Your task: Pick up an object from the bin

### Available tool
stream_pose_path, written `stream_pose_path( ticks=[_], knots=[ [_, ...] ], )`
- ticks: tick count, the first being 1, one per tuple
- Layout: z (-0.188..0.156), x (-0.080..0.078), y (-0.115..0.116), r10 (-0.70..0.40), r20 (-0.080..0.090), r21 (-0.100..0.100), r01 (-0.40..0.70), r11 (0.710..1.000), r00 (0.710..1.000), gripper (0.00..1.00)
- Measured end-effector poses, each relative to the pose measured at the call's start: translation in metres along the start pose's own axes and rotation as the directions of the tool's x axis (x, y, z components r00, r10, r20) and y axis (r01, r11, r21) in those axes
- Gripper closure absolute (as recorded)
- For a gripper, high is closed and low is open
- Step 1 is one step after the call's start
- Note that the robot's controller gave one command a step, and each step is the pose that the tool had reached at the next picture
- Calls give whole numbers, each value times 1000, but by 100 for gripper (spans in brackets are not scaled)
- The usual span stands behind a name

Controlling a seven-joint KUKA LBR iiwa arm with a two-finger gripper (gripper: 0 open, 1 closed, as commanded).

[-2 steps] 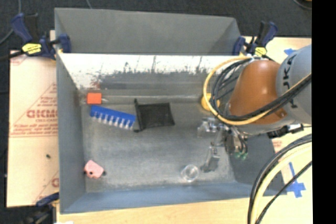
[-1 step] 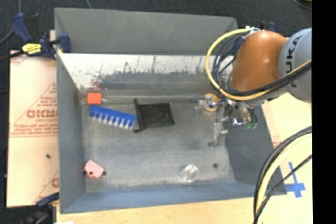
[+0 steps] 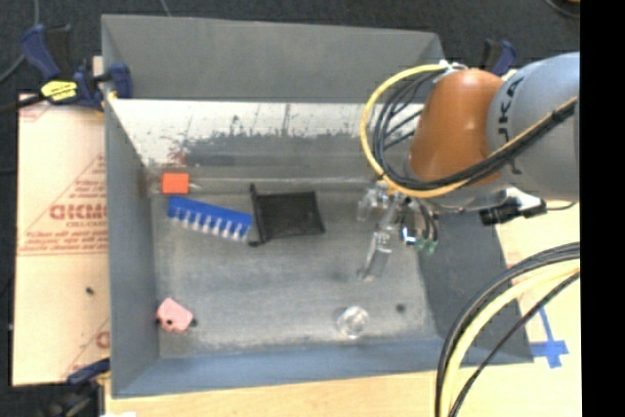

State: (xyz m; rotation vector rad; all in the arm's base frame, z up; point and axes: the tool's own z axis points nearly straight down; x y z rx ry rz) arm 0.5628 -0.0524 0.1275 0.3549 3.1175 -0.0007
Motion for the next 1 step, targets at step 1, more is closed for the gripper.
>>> stream_pose_path(
  ticks=[1],
  knots=[
    [35, -58, 27, -240, 7, 2, 240, 971, 971, 0]
  ],
)
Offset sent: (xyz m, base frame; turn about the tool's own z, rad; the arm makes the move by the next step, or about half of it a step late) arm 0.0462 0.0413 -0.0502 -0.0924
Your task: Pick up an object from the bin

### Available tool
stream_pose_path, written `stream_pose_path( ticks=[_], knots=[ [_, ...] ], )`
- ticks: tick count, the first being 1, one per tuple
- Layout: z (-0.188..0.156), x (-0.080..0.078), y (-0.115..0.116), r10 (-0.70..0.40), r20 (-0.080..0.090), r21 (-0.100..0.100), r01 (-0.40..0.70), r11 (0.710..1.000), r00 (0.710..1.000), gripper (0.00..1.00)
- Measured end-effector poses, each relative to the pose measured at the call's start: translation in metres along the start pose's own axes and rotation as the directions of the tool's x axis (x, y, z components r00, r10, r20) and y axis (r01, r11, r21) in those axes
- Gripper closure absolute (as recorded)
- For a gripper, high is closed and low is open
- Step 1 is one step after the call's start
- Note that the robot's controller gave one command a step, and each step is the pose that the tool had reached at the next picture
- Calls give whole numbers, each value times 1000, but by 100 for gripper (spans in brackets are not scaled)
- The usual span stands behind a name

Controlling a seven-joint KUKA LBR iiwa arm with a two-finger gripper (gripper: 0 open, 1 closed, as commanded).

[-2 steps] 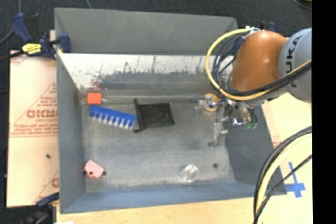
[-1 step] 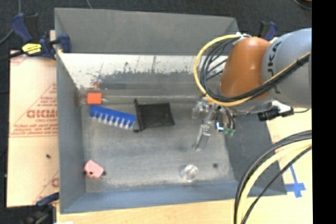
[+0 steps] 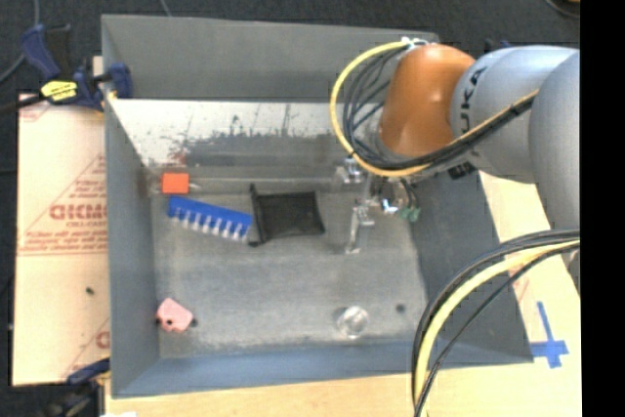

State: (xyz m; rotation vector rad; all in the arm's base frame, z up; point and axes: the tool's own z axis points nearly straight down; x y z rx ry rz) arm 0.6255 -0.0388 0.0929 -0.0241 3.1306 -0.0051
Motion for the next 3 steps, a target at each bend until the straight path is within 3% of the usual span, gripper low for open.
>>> stream_pose_path(
  ticks=[1, 2, 3],
  knots=[
    [13, 8, 22, 132, -3, -2, -132, 991, 991, 0],
    [13, 11, 26, 149, -6, -1, -149, 989, 989, 0],
    [-77, 50, 17, 8, -5, -1, -8, 1000, 1000, 0]
  ],
)
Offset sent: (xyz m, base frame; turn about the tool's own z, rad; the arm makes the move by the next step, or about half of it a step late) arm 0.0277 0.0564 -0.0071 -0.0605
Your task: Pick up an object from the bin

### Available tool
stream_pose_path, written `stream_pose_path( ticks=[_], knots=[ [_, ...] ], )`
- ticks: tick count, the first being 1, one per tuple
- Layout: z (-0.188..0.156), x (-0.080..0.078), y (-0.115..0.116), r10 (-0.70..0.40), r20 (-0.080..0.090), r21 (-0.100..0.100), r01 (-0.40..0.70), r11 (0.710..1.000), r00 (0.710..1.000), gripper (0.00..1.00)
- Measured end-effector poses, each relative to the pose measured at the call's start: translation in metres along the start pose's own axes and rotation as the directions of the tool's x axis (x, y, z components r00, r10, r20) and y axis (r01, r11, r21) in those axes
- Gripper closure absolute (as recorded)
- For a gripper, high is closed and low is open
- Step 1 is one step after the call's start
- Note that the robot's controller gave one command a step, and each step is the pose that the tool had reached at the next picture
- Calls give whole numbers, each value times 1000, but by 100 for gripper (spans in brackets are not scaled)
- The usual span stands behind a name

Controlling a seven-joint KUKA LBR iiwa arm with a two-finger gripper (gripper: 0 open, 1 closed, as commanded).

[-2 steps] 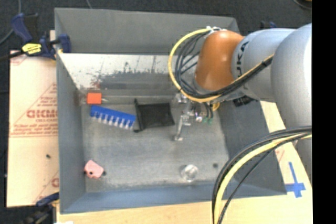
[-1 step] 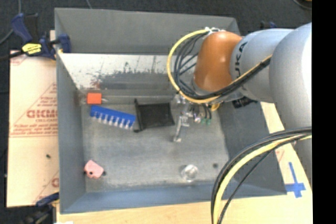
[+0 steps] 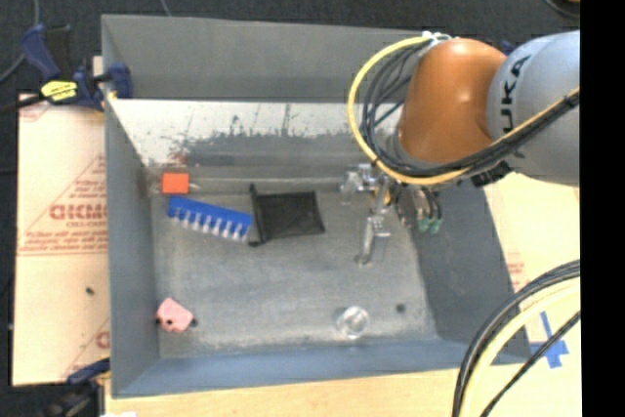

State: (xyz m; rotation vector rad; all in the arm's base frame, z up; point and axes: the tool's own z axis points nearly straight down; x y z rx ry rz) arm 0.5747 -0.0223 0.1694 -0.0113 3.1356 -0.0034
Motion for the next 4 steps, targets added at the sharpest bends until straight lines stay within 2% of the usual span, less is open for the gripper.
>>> stream_pose_path(
  ticks=[1, 2, 3, 4],
  knots=[
    [66, -31, 47, 121, 8, -3, -120, 993, 993, 0],
    [85, -29, 71, -151, 4, 1, 151, 989, 989, 0],
    [98, -63, 115, 92, 14, -3, -92, 996, 996, 100],
    [98, -63, 115, 91, 14, -2, -91, 996, 996, 100]
  ],
)
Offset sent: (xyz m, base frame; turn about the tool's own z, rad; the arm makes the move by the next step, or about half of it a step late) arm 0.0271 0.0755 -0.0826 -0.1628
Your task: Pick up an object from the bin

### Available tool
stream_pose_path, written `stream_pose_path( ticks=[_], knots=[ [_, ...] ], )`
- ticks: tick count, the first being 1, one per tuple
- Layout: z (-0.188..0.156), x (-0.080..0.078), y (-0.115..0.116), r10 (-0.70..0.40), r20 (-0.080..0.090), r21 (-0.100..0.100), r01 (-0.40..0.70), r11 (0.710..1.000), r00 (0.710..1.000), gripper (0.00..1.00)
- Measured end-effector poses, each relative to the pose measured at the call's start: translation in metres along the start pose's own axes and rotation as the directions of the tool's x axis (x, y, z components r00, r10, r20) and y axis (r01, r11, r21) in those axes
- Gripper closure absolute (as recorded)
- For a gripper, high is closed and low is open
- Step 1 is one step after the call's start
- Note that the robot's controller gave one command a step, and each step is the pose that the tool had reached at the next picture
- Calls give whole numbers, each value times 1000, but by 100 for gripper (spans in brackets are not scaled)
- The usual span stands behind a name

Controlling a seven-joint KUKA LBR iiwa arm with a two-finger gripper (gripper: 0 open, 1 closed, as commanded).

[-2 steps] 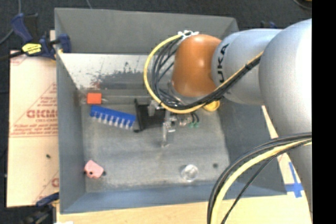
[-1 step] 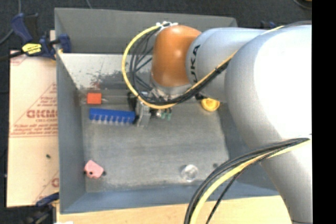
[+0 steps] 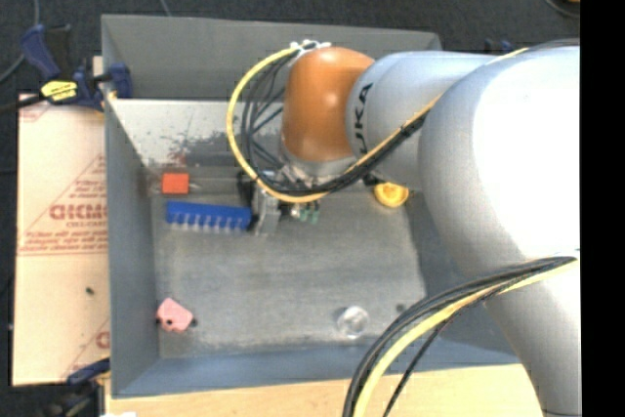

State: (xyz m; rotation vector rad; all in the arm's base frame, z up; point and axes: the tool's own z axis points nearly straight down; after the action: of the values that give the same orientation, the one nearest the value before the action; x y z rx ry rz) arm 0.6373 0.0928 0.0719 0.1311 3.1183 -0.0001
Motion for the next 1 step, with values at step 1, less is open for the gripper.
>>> stream_pose_path(
  ticks=[1],
  knots=[
    [-90, 3, 1, -22, 1, 1, 22, 1000, 1000, 100]
  ],
)
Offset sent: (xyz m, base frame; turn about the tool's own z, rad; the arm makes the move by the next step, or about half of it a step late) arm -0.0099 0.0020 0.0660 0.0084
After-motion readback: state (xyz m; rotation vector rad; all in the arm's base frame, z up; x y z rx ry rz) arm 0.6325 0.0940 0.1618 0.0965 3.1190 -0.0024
